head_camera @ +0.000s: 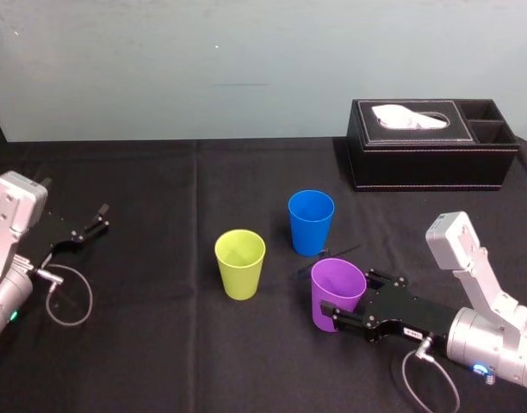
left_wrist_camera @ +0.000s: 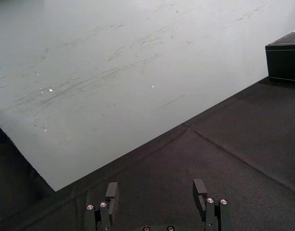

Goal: Stack the three plastic cups sequentially using one hand.

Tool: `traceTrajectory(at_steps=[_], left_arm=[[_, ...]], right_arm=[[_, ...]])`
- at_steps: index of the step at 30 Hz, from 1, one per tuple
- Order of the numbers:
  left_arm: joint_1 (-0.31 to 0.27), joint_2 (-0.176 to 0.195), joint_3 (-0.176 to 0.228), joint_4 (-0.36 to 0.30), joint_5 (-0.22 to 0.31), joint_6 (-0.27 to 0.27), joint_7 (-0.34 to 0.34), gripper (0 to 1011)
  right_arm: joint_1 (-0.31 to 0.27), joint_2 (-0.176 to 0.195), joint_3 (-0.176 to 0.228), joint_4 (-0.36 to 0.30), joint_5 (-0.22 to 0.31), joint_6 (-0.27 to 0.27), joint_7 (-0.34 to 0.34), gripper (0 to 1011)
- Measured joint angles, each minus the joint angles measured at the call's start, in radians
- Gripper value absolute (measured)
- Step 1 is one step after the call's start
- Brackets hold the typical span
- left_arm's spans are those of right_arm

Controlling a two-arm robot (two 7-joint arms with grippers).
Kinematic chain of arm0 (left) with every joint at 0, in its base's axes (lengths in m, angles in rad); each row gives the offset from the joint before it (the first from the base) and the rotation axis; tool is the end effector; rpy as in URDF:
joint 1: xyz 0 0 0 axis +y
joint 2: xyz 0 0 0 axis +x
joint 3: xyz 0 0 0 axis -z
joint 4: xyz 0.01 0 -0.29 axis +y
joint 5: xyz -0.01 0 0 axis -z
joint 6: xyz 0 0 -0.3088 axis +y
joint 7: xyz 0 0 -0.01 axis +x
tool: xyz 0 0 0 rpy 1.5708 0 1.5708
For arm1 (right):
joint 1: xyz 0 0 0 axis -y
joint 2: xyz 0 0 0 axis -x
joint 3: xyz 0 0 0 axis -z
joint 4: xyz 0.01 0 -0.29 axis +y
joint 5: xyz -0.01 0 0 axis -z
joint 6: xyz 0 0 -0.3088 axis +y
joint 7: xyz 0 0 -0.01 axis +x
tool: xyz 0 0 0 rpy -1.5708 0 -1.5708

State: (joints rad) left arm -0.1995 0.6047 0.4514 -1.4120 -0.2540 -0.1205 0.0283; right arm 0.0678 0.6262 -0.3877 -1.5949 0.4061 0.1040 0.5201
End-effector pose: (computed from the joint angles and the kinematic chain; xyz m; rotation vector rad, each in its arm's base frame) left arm 0.3581 0.0827 -0.3023 0.3044 -0.2849 1.2480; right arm 0.3247 -0.0708 -0.2894 -0.3183 0.0584 -0.7115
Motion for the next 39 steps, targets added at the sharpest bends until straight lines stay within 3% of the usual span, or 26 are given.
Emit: traceTrajectory(at_steps=[19,31,39], left_arm=[[0.000,0.000,0.000,0.000,0.000,0.000,0.000,1010],[0.000,0.000,0.000,0.000,0.000,0.000,0.000,1010],[0.000,0.000,0.000,0.000,0.000,0.000,0.000,1010]], right_arm=[[0.000,0.000,0.000,0.000,0.000,-0.001,0.000,724],[-0.045,0.032,0.061,-0.115,0.013,0.022,-0.049,724],[-0.028,0.039,0.086,-0.189,0.030,0.048,-0.059,724]])
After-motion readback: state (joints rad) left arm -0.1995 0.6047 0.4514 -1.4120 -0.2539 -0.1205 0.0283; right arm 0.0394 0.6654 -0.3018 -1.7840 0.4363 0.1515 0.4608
